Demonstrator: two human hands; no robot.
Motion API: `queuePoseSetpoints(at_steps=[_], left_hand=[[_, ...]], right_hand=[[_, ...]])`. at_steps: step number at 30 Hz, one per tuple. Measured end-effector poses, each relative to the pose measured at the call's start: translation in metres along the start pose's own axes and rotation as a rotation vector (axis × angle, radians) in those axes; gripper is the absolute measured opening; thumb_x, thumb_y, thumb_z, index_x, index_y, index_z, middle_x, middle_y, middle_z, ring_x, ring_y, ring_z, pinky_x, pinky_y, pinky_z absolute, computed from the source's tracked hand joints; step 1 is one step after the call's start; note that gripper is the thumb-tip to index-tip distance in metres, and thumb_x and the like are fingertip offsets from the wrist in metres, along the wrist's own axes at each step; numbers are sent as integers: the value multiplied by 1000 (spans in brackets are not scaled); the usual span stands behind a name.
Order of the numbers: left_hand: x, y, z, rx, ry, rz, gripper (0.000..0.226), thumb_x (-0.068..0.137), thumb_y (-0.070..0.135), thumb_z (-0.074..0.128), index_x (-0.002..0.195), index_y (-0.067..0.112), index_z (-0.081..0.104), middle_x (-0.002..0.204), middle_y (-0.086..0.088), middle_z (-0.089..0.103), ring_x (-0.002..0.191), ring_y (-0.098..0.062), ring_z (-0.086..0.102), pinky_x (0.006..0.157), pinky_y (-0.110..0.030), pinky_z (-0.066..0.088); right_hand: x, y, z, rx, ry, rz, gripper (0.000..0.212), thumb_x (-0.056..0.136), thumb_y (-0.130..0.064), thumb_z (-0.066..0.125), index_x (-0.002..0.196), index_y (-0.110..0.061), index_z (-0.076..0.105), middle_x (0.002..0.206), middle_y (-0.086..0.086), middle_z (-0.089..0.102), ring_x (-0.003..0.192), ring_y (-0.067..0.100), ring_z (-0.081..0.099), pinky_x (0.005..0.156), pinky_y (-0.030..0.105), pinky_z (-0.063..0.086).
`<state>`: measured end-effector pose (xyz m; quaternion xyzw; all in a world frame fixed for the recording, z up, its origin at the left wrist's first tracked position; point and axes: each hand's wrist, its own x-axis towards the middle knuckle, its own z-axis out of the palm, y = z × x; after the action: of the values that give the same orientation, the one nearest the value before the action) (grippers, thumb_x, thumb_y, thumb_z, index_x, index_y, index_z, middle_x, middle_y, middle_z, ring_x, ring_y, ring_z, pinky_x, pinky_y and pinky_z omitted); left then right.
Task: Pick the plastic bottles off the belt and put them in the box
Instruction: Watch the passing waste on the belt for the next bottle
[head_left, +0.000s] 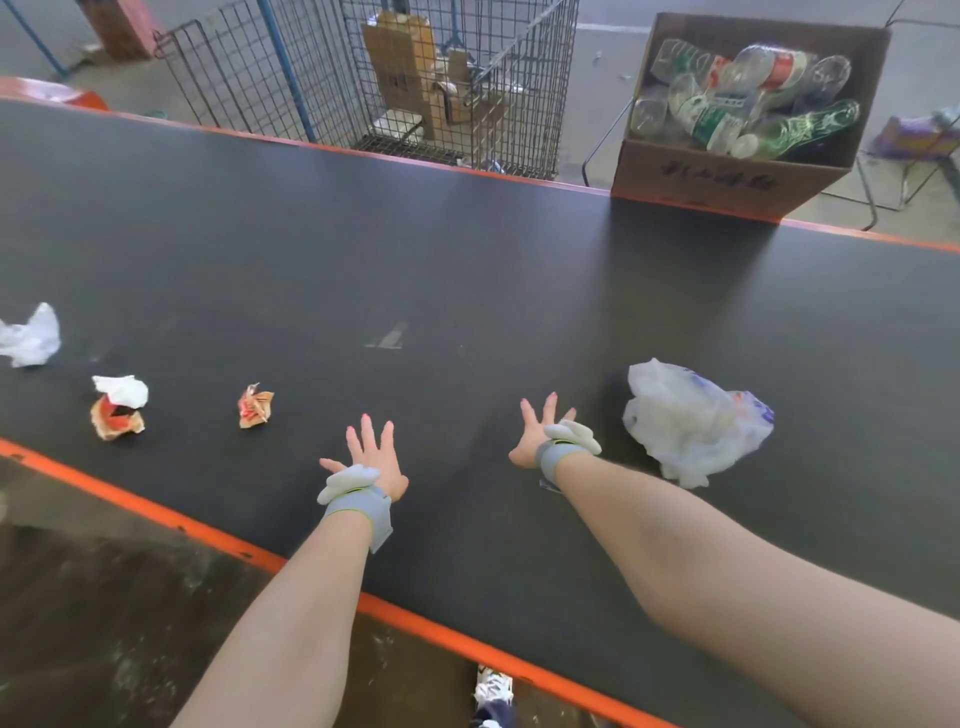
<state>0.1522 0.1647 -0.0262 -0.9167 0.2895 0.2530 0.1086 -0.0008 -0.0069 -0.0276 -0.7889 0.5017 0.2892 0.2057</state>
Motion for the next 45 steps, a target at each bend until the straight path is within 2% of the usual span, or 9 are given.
queuePoseSetpoints(at_steps=[6, 8, 10, 13, 19, 23, 30, 40, 45], left_hand=[[-3, -28, 10, 38, 0, -108, 87, 92, 29, 56, 152, 30, -7, 157, -6, -24, 146, -30, -18, 107, -72, 9], [-3, -36, 16, 76, -5, -129, 78, 93, 28, 53, 153, 27, 3, 160, -6, -12, 148, -27, -12, 108, -72, 8], [-4, -42, 20, 62, 9, -111, 63, 92, 27, 53, 148, 23, 23, 157, -5, 13, 147, -22, 6, 109, -70, 8], [-8, -48, 18, 13, 77, -110, 50, 92, 26, 53, 139, 23, 35, 146, -2, 31, 141, -18, 21, 112, -66, 9], [-16, -63, 16, -75, 97, -157, 79, 92, 28, 57, 152, 25, 7, 160, -4, -8, 148, -26, -9, 112, -65, 9], [-18, -73, 23, -61, 58, -162, 82, 92, 34, 55, 153, 27, 0, 159, -2, -17, 147, -28, -14, 111, -67, 10], [-19, -75, 28, -121, 42, -171, 77, 96, 38, 48, 153, 25, -2, 159, -3, -18, 147, -28, -14, 111, -68, 7], [-18, -65, 23, -137, 92, -134, 107, 84, 39, 69, 150, 31, -15, 155, -6, -30, 145, -31, -20, 108, -71, 12], [-14, -65, 24, -151, 90, -76, 108, 85, 38, 68, 149, 33, -18, 152, -4, -36, 145, -32, -20, 108, -70, 10]], right_hand=[[8, -13, 32, -91, -140, -127, 108, 74, -58, 69, 151, -45, -5, 160, -2, -18, 144, 30, 24, 96, 39, 42], [6, -15, 37, -124, -149, -129, 89, 79, -49, 69, 152, -34, 18, 158, 0, 19, 130, 23, 44, 78, 32, 45], [4, -17, 38, -102, -63, -80, 56, 79, -38, 67, 130, -24, 46, 122, -3, 52, 105, 21, 56, 61, 27, 41], [5, -25, 35, -57, 11, -114, 39, 83, -28, 55, 120, -18, 49, 132, 4, 43, 105, 29, 54, 79, 35, 45], [-8, -57, 44, 1, -36, -550, 96, 84, -26, 71, 154, -32, 7, 162, 5, -4, 147, 32, 11, 117, 45, 22], [-14, -68, 62, -197, -108, -694, 80, 95, -19, 56, 154, -32, 4, 162, -1, -11, 149, 25, -8, 120, 45, 9], [-1, -60, 64, -115, 33, -327, 74, 95, -24, 42, 154, -31, -2, 161, -2, -19, 148, 33, -11, 118, 54, 11], [-29, -85, 61, -194, -53, -733, 108, 79, -36, 75, 153, -40, -4, 161, -5, -17, 149, 22, -10, 118, 54, 10], [-19, -68, 81, -274, -74, -670, 102, 85, -25, 70, 152, -41, -6, 161, -5, -18, 150, 23, -7, 117, 52, 16]])
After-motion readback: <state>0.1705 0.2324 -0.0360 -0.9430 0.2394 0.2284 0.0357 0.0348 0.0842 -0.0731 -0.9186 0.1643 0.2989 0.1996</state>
